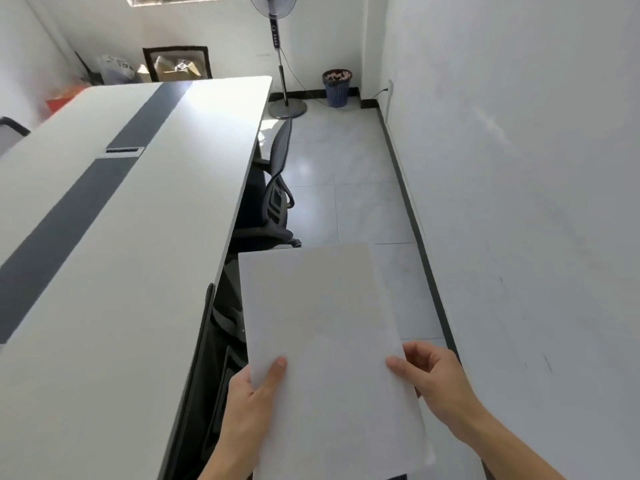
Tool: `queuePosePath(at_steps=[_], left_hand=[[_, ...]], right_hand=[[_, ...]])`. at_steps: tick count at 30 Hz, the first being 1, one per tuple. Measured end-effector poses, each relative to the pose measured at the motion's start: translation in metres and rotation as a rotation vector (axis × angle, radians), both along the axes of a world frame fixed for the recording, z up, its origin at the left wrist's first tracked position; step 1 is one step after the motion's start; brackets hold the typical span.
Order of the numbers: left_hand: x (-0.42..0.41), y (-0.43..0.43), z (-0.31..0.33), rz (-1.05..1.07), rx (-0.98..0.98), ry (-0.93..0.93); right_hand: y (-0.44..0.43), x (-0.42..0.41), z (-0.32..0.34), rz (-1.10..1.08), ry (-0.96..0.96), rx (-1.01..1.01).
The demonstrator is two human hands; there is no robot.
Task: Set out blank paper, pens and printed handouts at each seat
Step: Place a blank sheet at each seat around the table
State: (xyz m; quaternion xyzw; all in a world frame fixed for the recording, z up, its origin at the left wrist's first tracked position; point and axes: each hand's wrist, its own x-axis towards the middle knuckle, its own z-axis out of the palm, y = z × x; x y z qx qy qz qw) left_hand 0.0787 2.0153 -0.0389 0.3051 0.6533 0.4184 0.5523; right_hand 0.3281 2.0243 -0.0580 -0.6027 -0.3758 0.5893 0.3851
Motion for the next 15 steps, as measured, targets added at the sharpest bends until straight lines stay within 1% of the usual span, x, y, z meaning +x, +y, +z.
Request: queuePosePath(at_steps=[3,7,11,15], left_hand=[[-0.004,0.029,-0.002,0.136,-0.015,-0.022],[-0.021,0.07,-0.012,0.283,-0.049,-0.037],[-0.055,0.117,-0.016,0.374,-0.021,-0.021],[-0.09,0.154,-0.009,0.468,0.008,-0.015]], right_hand=[[0.061,-0.004,0.005,0.097,-0.005,-0.001],[0.132,-0.033,0.0,0.191,-0.017,0.005],[0.196,-0.076,-0.005,0.251,-0.028,0.026],[0.255,-0.118,0.006,0.359,-0.005,0.05]])
